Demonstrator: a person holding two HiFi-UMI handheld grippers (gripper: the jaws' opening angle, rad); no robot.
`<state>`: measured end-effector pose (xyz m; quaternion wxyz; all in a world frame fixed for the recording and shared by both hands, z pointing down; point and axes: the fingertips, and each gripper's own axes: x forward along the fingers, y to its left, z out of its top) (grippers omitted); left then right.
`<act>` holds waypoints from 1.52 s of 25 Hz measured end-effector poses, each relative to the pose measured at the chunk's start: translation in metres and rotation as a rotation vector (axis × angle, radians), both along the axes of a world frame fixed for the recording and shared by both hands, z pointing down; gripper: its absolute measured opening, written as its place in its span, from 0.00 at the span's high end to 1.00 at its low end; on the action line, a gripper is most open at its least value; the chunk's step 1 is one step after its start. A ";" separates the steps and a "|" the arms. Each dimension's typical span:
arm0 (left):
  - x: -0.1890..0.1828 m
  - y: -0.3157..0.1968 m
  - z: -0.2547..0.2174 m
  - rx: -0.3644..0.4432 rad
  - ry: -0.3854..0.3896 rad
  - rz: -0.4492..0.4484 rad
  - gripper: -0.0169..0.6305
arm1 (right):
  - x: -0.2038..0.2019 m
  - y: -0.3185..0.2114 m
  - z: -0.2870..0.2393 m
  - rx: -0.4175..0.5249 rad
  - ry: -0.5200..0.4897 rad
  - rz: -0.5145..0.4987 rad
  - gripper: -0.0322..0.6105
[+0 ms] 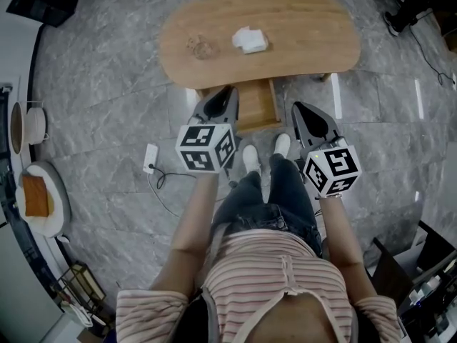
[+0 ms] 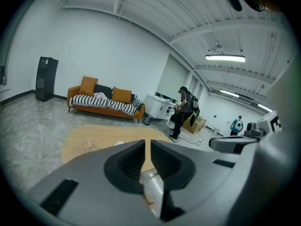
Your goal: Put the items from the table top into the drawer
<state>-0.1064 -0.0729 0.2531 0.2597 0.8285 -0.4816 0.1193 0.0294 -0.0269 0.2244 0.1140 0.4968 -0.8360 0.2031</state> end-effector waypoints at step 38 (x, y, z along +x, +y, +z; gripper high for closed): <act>0.058 -0.223 0.289 -0.330 -0.032 -0.354 0.80 | 0.055 -0.258 0.223 -0.223 0.029 -0.260 0.94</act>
